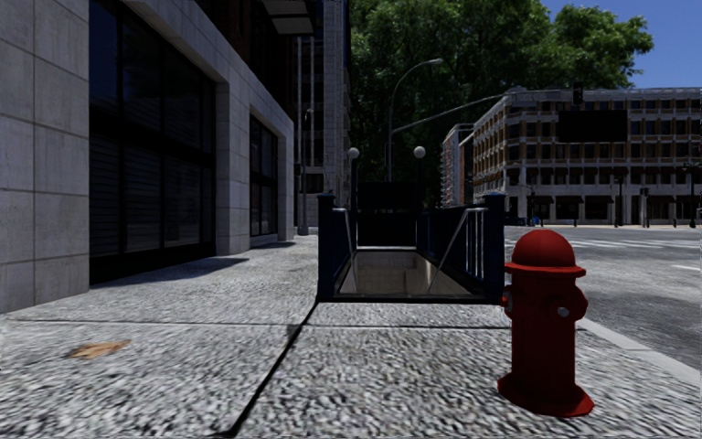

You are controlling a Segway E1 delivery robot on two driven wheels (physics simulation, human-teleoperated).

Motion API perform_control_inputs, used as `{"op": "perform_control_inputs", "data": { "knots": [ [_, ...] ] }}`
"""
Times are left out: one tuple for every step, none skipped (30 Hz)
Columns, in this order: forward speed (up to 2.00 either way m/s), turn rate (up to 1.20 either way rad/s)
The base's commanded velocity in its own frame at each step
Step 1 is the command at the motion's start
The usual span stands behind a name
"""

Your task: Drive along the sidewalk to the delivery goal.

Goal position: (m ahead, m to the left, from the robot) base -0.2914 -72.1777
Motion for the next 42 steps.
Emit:
{"op": "perform_control_inputs", "data": {
  "knots": [
    [2.00, 0.86],
    [2.00, 0.86],
    [2.00, 0.86],
    [2.00, 0.86],
    [2.00, 0.86],
    [2.00, 0.86],
    [2.00, 0.86],
    [2.00, 0.78],
    [2.00, 0.78],
    [2.00, 0.63],
    [2.00, 0.56],
    [2.00, 0.53],
    [2.00, 0.46],
    [2.00, 0.40],
    [2.00, 0.35],
    [2.00, 0.25],
    [2.00, 0.25],
    [2.00, 0.20],
    [2.00, 0.18],
    [2.00, 0.17],
    [2.00, 0.17],
    [2.00, 0.17],
    [2.00, 0.17],
    [2.00, 0.17],
    [2.00, 0.16],
    [2.00, 0.12],
    [2.00, 0.12],
    [2.00, 0.10],
    [2.00, 0.10],
    [2.00, 0.10],
    [2.00, 0.10],
    [2.00, 0.10],
    [2.00, 0.10],
    [2.00, 0.06],
    [2.00, 0.02],
    [2.00, 0.00],
    [2.00, 0.00],
    [2.00, 0.00],
    [2.00, 0.00],
    [2.00, 0.00],
    [2.00, 0.00],
    [2.00, 0.00]
  ]
}}
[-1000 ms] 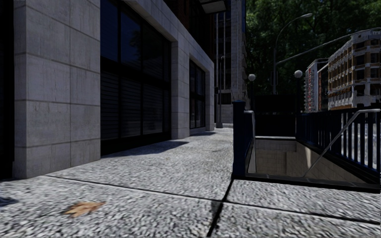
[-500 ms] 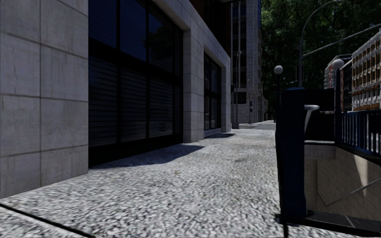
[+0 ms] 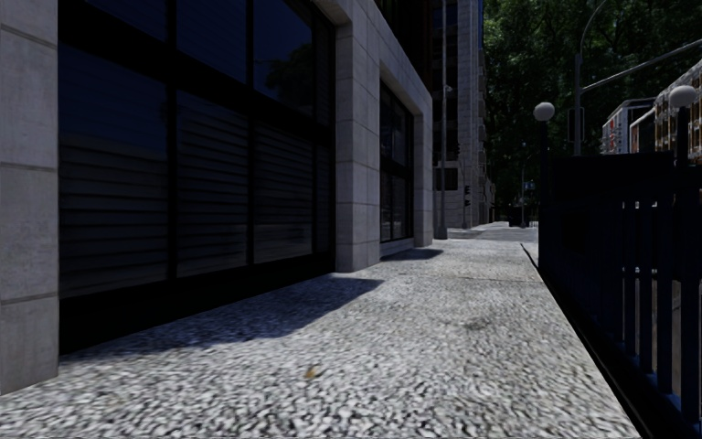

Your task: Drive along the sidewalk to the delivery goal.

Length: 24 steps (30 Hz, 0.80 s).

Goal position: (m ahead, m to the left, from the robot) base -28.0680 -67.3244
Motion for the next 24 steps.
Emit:
{"op": "perform_control_inputs", "data": {
  "knots": [
    [2.00, 0.00],
    [2.00, 0.00],
    [2.00, 0.00],
    [2.00, 0.00],
    [2.00, 0.00],
    [2.00, 0.00],
    [2.00, 0.00],
    [2.00, -0.16],
    [2.00, -0.29],
    [2.00, -0.75],
    [2.00, -0.93],
    [2.00, -1.05],
    [2.00, -1.05],
    [2.00, -1.09],
    [2.00, -1.10],
    [2.00, -1.10],
    [2.00, -0.63],
    [2.00, 0.00],
    [2.00, 0.00],
    [2.00, 0.00],
    [2.00, 0.00],
    [2.00, 0.00],
    [2.00, 0.00],
    [2.00, -0.46]
  ]
}}
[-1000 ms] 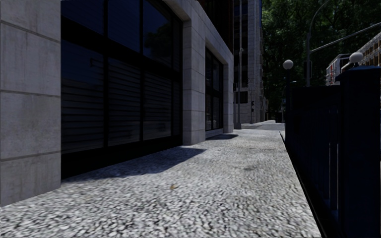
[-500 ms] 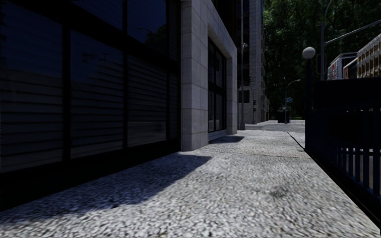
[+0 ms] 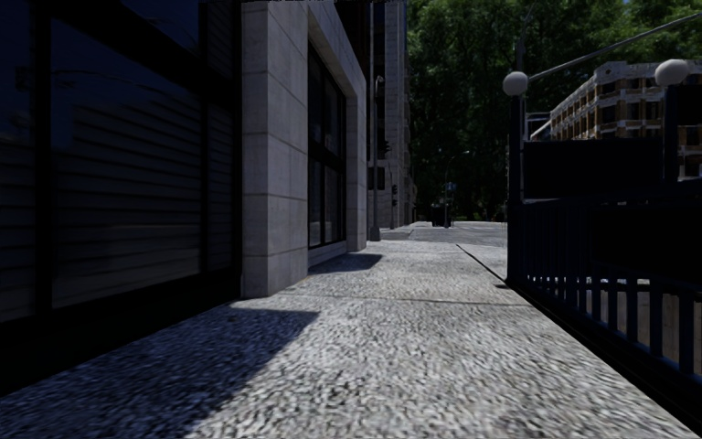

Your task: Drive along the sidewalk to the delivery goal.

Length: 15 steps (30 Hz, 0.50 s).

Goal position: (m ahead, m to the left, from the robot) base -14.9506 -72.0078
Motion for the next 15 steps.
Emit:
{"op": "perform_control_inputs", "data": {
  "knots": [
    [2.00, -0.94],
    [2.00, -1.20],
    [2.00, -1.20],
    [2.00, -1.20],
    [2.00, -0.77],
    [2.00, 0.00],
    [2.00, 0.00],
    [2.00, 0.00],
    [2.00, 0.00],
    [2.00, 0.00],
    [2.00, 0.00],
    [2.00, 0.00],
    [2.00, 0.00],
    [2.00, 0.00],
    [2.00, 0.00]
  ]
}}
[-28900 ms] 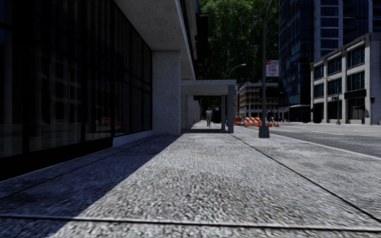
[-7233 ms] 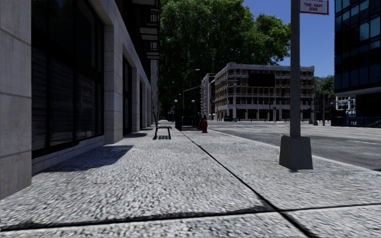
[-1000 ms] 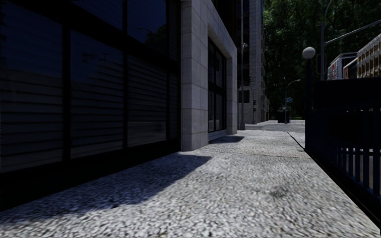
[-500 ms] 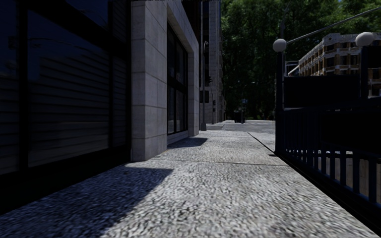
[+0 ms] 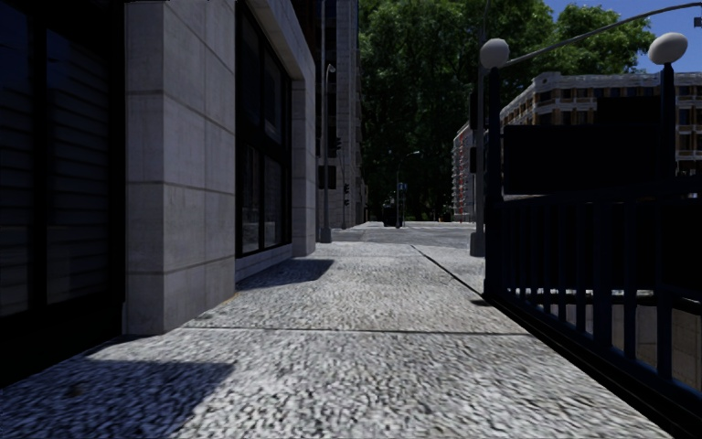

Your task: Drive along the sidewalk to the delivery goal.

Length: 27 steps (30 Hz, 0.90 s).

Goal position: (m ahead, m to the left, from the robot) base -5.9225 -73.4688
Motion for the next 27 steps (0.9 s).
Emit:
{"op": "perform_control_inputs", "data": {
  "knots": [
    [2.00, 0.00],
    [2.00, 0.00],
    [2.00, 0.00],
    [2.00, 0.00],
    [2.00, 0.00],
    [2.00, 0.00],
    [2.00, 0.00],
    [2.00, 0.00],
    [2.00, 0.00],
    [2.00, 0.00],
    [2.00, 0.00],
    [2.00, 0.00],
    [2.00, 0.00],
    [2.00, 0.00],
    [2.00, 0.00],
    [2.00, 0.00],
    [2.00, 0.00],
    [2.00, 0.00],
    [2.00, 0.00],
    [2.00, 0.00],
    [2.00, 0.00],
    [2.00, 0.00],
    [2.00, 0.00],
    [2.00, 0.00],
    [2.00, 0.00],
    [2.00, 0.00],
    [2.00, 0.00]
  ]
}}
